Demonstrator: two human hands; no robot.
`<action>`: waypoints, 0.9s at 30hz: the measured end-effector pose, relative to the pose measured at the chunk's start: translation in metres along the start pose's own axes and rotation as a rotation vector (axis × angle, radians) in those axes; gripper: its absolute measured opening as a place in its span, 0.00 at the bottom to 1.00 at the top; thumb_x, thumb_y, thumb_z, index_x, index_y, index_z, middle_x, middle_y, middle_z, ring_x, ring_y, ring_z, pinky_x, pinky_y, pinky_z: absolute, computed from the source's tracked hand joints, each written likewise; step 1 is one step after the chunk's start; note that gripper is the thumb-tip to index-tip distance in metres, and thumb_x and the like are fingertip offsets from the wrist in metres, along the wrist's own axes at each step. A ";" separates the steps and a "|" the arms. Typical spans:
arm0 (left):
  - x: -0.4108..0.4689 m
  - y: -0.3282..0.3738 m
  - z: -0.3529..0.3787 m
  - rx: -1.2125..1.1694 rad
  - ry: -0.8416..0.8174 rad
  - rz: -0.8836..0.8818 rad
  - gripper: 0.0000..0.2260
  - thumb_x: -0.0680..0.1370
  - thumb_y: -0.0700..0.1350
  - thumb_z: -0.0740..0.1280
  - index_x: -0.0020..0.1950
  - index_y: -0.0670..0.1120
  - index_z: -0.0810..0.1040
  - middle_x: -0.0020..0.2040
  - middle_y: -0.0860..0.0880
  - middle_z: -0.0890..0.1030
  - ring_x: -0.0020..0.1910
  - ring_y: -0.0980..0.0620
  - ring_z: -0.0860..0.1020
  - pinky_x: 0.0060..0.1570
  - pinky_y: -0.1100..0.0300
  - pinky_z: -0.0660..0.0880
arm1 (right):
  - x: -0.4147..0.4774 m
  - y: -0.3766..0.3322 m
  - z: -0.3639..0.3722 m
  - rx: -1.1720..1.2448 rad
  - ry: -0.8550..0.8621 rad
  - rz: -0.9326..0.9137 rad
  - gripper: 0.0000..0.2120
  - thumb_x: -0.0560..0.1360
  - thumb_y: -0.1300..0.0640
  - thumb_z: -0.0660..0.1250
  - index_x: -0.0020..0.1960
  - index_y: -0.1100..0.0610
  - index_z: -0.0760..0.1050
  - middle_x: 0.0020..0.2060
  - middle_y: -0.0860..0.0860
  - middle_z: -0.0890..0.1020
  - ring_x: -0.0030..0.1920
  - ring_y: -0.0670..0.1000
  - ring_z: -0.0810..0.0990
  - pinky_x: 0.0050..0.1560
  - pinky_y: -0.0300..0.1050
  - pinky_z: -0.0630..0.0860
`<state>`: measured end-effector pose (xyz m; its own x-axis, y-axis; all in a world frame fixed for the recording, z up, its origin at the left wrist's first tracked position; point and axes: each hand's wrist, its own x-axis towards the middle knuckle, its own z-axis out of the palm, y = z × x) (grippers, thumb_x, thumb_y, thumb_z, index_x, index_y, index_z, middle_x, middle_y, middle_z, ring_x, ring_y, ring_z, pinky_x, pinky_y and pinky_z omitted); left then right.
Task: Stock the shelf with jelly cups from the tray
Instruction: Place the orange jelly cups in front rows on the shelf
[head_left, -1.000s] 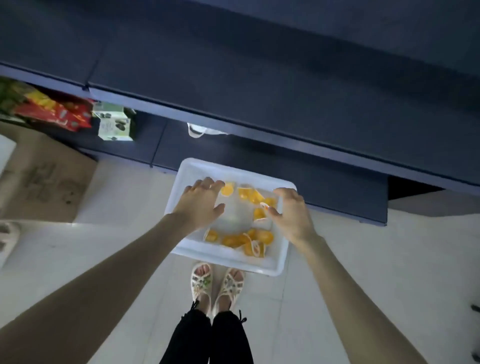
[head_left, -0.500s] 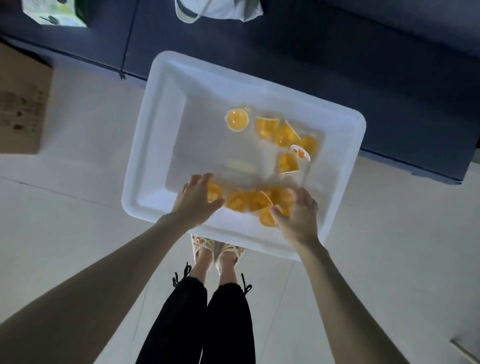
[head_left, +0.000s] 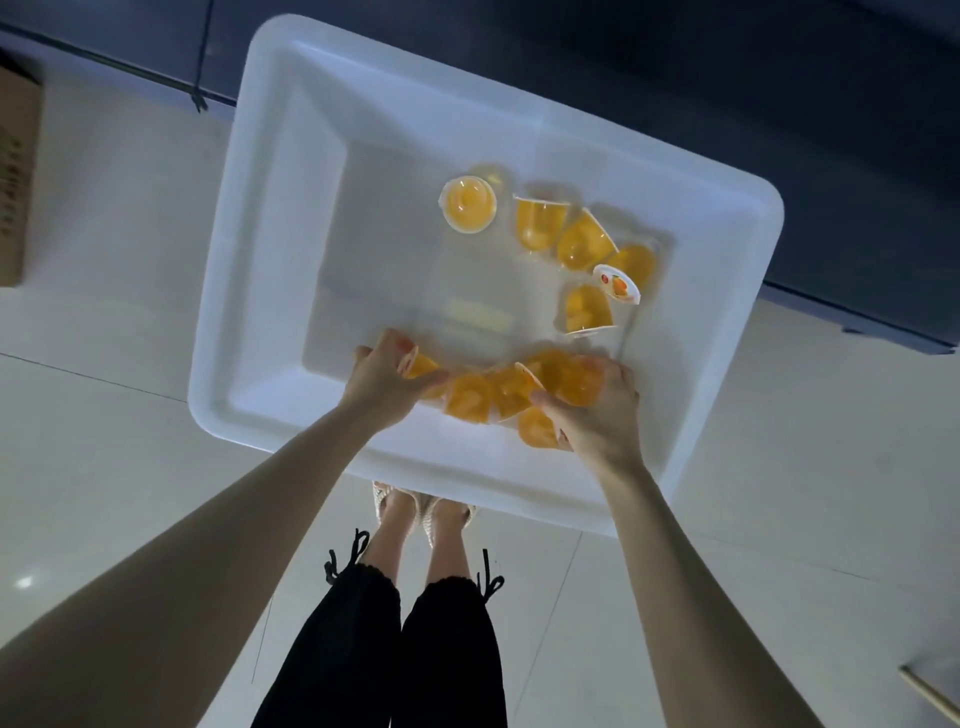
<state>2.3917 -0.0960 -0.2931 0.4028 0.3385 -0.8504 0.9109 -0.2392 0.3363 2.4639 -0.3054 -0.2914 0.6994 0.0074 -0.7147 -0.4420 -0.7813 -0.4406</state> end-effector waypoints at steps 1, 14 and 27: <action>0.001 -0.001 0.000 -0.029 0.006 -0.011 0.25 0.70 0.53 0.74 0.62 0.49 0.68 0.53 0.48 0.69 0.53 0.47 0.72 0.46 0.59 0.69 | -0.001 0.000 0.001 0.035 0.003 0.016 0.32 0.62 0.47 0.79 0.62 0.49 0.69 0.58 0.48 0.69 0.61 0.55 0.72 0.57 0.55 0.77; -0.001 -0.004 -0.007 -0.384 0.026 -0.045 0.23 0.67 0.47 0.77 0.55 0.48 0.69 0.54 0.42 0.76 0.48 0.45 0.79 0.44 0.54 0.80 | 0.008 -0.027 0.017 0.103 0.003 -0.029 0.17 0.66 0.54 0.77 0.50 0.51 0.74 0.48 0.47 0.79 0.49 0.49 0.78 0.48 0.39 0.75; -0.074 0.024 -0.025 -0.691 -0.006 0.005 0.19 0.69 0.43 0.76 0.57 0.52 0.75 0.48 0.45 0.80 0.45 0.49 0.79 0.40 0.61 0.73 | -0.061 -0.053 -0.020 0.707 -0.031 0.061 0.17 0.70 0.63 0.74 0.57 0.56 0.76 0.47 0.50 0.80 0.47 0.46 0.81 0.52 0.42 0.79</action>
<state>2.3859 -0.1043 -0.2117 0.4084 0.3338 -0.8495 0.7577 0.3950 0.5195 2.4560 -0.2775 -0.2137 0.6499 0.0024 -0.7600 -0.7460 -0.1891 -0.6385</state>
